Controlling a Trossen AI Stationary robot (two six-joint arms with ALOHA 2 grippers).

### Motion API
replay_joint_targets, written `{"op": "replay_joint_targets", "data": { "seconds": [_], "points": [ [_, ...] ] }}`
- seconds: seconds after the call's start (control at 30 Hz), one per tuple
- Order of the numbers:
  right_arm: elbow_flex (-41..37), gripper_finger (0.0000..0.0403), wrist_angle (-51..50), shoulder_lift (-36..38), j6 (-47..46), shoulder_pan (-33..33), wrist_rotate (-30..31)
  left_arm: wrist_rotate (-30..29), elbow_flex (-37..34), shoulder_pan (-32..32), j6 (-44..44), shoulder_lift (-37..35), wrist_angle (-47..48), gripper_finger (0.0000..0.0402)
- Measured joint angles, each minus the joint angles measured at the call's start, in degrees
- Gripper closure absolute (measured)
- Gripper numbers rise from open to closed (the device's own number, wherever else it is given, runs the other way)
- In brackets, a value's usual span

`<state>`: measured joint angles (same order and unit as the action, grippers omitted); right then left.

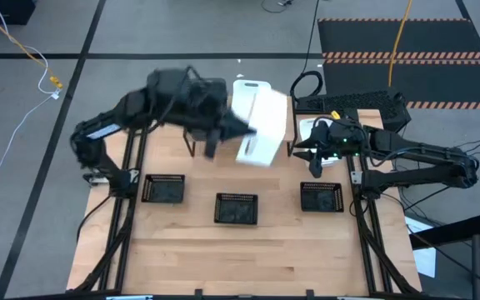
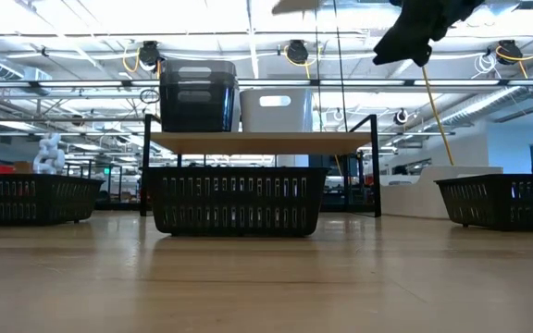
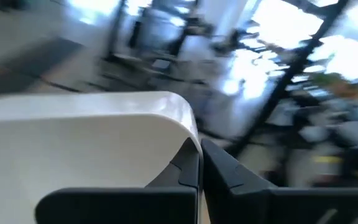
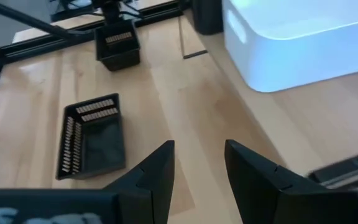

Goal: Stack baskets on shelf by color
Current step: Stack the bottom white bin on the other white bin on the shelf

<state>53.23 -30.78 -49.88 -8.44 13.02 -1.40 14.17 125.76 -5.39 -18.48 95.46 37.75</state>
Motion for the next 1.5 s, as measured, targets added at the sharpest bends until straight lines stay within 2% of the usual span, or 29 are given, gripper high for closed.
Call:
{"op": "replay_joint_targets", "data": {
  "seconds": [0.13,0.33,0.5,0.7,0.9,1.5],
  "points": [
    [0.0,0.0268,-1.0,0.7,0.0,0.0,2.5,-4.7,6.4,-7.7,11.5,5.3,5.0,0.04],
    [0.0,0.0268,-1.2,0.5,-1.7,0.0,3.3,-8.9,8.7,-15.1,25.3,12.7,8.0,0.0401],
    [0.0,0.0268,-2.1,0.5,-4.3,0.0,3.3,-10.7,8.8,-15.4,33.1,16.3,8.8,0.0401],
    [0.0,0.0268,-3.8,0.5,-6.8,0.0,5.3,-12.6,8.8,-13.0,40.2,17.0,18.5,0.0401],
    [0.0,0.0268,-3.7,0.5,-8.7,0.0,7.7,-13.9,8.8,-13.1,41.1,17.0,25.7,0.0401],
    [0.0,0.0268,0.6,0.4,-14.0,0.0,7.6,-14.6,5.7,-13.6,40.9,17.0,25.6,0.0386]
  ]
}}
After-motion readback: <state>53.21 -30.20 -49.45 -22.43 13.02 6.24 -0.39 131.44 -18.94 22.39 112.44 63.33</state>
